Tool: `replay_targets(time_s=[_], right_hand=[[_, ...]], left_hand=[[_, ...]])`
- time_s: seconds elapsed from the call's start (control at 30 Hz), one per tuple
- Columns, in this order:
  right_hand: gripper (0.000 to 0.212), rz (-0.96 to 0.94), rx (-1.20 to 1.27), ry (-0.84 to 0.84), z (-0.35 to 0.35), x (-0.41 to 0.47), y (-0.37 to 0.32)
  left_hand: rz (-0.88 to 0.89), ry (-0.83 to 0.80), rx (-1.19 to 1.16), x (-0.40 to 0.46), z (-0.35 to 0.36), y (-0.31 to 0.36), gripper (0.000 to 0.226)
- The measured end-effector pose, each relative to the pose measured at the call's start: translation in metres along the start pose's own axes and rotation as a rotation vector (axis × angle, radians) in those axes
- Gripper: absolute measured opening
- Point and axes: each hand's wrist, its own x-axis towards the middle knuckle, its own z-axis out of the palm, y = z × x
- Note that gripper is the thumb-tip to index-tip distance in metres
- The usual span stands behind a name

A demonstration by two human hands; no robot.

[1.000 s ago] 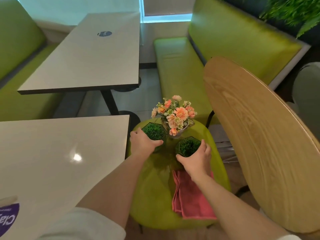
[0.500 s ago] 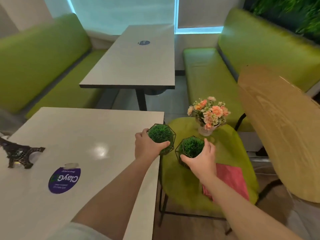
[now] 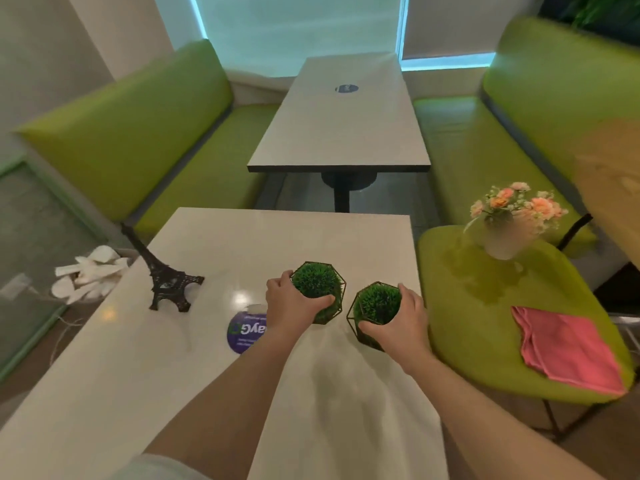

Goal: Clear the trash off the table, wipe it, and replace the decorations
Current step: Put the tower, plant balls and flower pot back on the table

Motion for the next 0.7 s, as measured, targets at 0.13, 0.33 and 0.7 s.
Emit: replay_targets(time_s=[0.13, 0.33, 0.7], right_hand=[[0.108, -0.014, 0.029, -0.030, 0.043, -0.015, -0.030], [0.109, -0.022, 0.026, -0.053, 0.103, -0.027, -0.069], [0.109, -0.049, 0.029, -0.077, 0.159, -0.010, -0.103]], left_hand=[[-0.018, -0.001, -0.011, 0.014, -0.036, -0.044, 0.107], [-0.042, 0.007, -0.029, 0.040, -0.078, -0.103, 0.104], [-0.080, 0.014, -0.113, 0.089, -0.097, -0.151, 0.113]])
